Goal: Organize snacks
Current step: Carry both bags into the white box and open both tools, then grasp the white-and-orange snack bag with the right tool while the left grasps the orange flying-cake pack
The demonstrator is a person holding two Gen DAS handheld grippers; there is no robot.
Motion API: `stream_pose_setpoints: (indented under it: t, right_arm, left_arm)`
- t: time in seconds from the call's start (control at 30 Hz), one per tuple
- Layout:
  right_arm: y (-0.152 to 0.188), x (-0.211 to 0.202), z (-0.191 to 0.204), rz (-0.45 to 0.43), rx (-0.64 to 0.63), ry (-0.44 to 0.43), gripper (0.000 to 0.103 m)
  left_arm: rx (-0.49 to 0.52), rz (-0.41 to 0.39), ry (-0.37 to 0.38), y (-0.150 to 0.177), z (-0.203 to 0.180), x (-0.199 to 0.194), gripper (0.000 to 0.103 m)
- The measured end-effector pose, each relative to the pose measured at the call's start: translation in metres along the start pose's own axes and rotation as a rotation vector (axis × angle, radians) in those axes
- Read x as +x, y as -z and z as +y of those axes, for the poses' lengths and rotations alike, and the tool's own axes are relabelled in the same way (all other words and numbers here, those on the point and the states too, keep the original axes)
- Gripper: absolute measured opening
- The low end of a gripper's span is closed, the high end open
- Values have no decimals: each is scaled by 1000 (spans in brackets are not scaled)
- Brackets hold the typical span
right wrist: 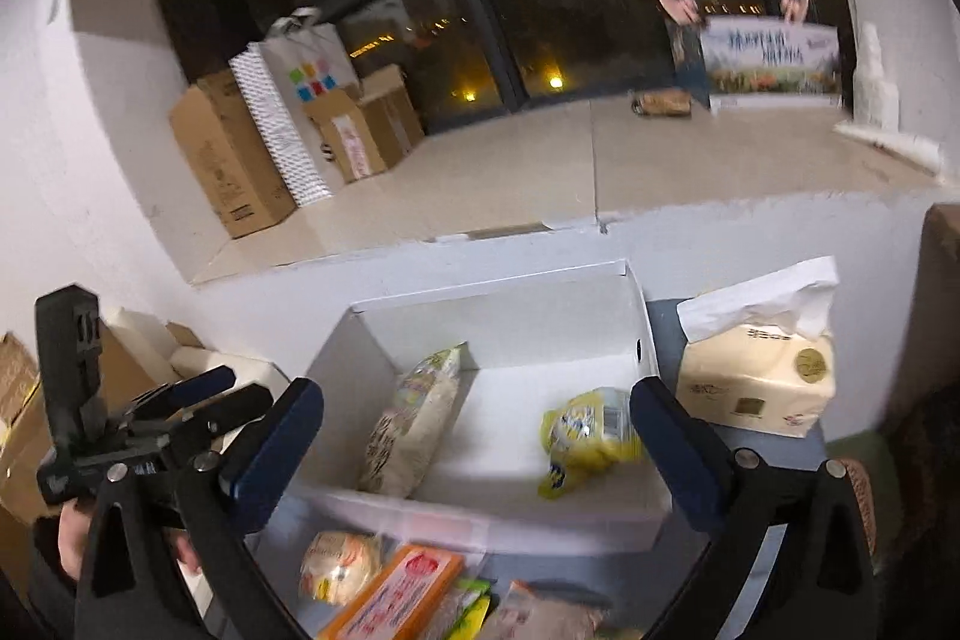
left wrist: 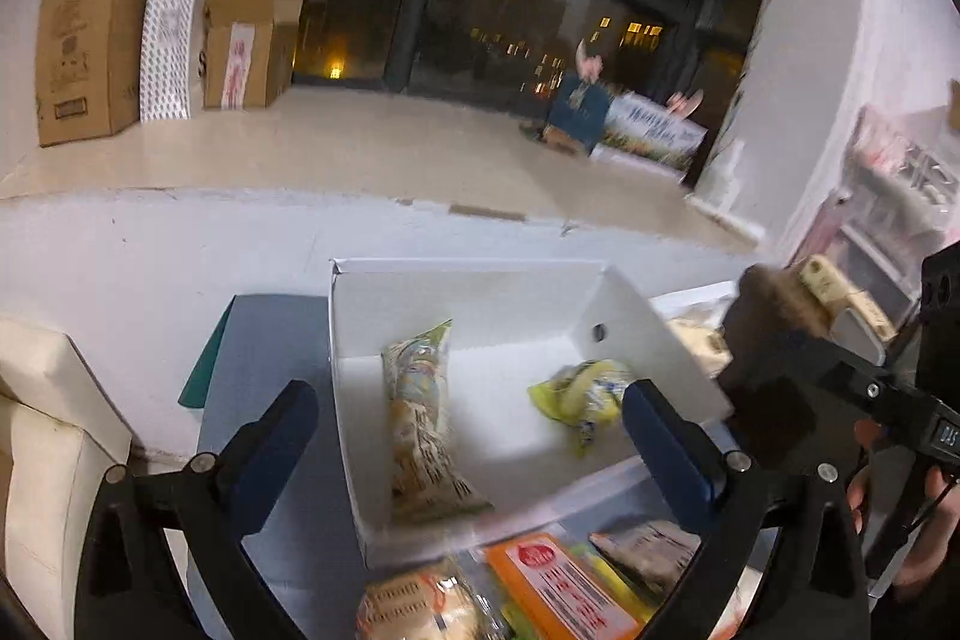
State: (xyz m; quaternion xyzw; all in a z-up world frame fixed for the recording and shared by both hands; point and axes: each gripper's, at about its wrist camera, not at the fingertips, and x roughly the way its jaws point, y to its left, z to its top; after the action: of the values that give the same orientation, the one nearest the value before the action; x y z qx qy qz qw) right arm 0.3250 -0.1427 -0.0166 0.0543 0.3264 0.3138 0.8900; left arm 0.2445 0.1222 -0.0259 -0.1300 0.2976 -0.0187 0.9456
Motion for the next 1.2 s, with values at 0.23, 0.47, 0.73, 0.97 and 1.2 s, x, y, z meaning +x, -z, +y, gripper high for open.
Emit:
stream_pose_setpoints:
  t: [0.23, 0.47, 0.73, 0.97, 1.2]
  right_arm:
    - [68, -72, 19, -22, 24, -92, 103]
    - [149, -90, 17, 35, 87, 67, 103]
    - [181, -75, 16, 25, 22, 164, 103]
    - [185, -29, 21, 77, -55, 199, 103]
    - [169, 8, 8, 73, -72, 232, 103]
  left_arm:
    - [98, 46, 61, 65, -30, -60, 103]
    - [82, 52, 72, 129, -41, -94, 103]
    - [45, 76, 73, 163, -40, -104, 103]
    - [50, 84, 71, 165, -40, -99, 103]
    - [45, 107, 56, 168, -37, -88, 103]
